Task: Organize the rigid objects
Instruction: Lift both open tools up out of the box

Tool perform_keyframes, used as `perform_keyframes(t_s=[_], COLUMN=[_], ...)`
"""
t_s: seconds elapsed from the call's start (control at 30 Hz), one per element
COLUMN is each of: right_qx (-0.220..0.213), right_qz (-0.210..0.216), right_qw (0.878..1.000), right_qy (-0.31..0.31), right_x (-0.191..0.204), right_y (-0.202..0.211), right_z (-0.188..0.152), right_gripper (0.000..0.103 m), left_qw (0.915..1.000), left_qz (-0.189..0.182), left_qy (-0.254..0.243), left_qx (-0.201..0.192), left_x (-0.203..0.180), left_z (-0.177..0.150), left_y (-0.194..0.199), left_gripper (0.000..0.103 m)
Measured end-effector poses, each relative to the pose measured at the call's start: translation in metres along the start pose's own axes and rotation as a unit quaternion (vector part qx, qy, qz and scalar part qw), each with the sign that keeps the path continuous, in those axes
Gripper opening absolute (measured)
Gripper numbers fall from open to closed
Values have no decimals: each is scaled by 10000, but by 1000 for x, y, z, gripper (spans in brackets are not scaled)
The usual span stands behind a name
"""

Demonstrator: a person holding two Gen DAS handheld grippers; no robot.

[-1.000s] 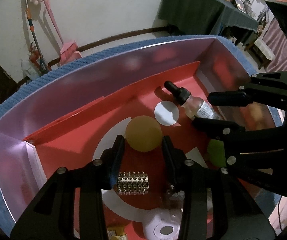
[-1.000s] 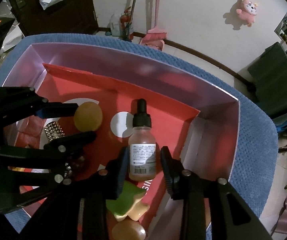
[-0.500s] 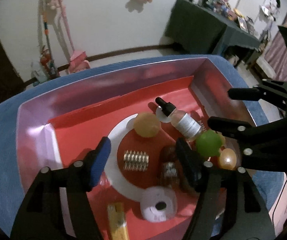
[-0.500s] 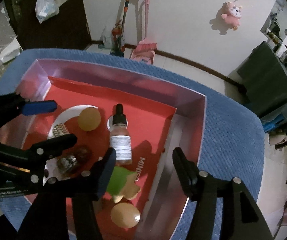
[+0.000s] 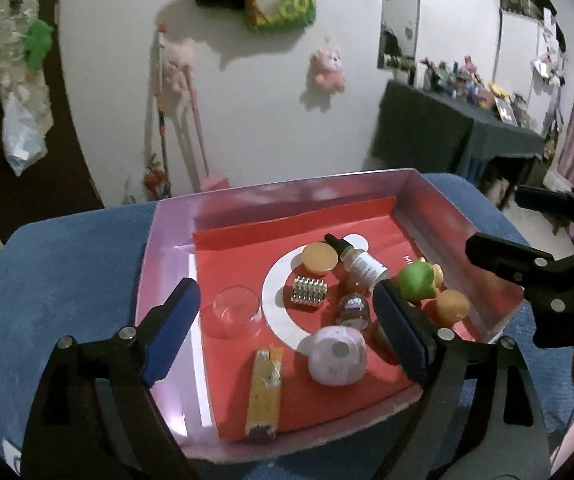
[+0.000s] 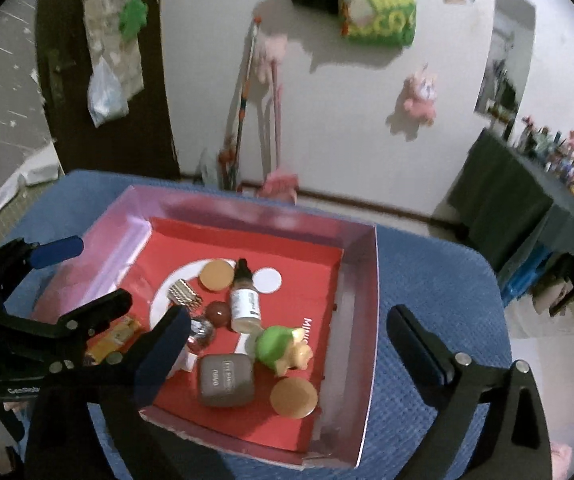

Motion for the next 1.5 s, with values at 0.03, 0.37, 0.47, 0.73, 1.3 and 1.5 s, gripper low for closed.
perform_keyframes(t_s=[0.03,0.37,0.47,0.73,1.3,1.5], right_qx=[-139,-1233,-1209,-1131,-925,-918], right_qz=[-75,-474,-511,-640,-717,-739], right_qw=[9999,9911,9912,9912,9924,9924], right_qy=[-14,-132,-166,-239,-385,-364], right_x=[2,12,13,9,2,0], right_y=[5,30,22,-2,-11,-11], right_z=[-1,-30,-40,-60,-74,-74], right_gripper=[103,103,103,103,103,103], left_qw=[9999,9943,9943,9949,9957,9958], left_qz=[7,291,317,544,632,648], left_qy=[52,340,387,274,236,322], left_qx=[-91,-970,-939,-808,-635,-553], left_x=[-1,9,11,15,13,18], left_z=[-3,-21,-27,-42,-48,-50], left_y=[5,26,19,4,-1,-4], left_gripper=[90,100,100,100,100,100])
Point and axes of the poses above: each gripper's, at about its wrist camera, not at the fingertips, and y roughly against the way its jaws point, x to its left, z to its top, the point moved 7 cm from there along -y, roughly the way its jaws point, and after that the axes turned 10 degrees about -x, right-handed, at the moved point
